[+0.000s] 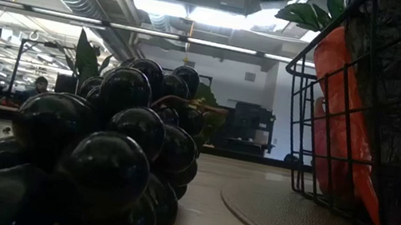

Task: Build produce basket
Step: Put the bottom red grapes into the black wire basket

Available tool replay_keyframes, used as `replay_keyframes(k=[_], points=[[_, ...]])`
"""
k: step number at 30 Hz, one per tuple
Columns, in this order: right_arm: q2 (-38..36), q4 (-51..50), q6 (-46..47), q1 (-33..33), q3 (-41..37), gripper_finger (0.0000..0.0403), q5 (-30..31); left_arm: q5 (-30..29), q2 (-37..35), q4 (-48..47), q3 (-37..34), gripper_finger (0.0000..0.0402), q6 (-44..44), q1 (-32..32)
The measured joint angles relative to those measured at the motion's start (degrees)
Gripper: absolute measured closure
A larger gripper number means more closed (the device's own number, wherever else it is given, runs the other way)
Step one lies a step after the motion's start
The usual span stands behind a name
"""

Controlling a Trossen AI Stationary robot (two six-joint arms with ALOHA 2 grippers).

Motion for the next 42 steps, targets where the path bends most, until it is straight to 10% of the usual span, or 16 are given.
replay_keyframes(k=[9,21,32,42], points=[[-1.89,-1.21,1.87,0.04,-0.02,0.0299,4.68,-0.62,-8.56,-20.68,0.07,0.0328,-10.73,1.10],[-0.91,0.75,11.20,0.00,-1.35,0.0299,21.72,-15.42,-17.95,-44.89,0.00,0.0330,-33.88,0.41],[6.79,4.94,13.76,-2.94,-13.43,0.0299,34.57,-23.37,-24.02,-49.22,0.07,0.0330,-38.04,0.45],[9.85,5.64,-1.35,-8.74,-27.34,0.0299,26.82,-24.36,-25.75,-57.10,0.04,0.0331,-33.01,2.42]])
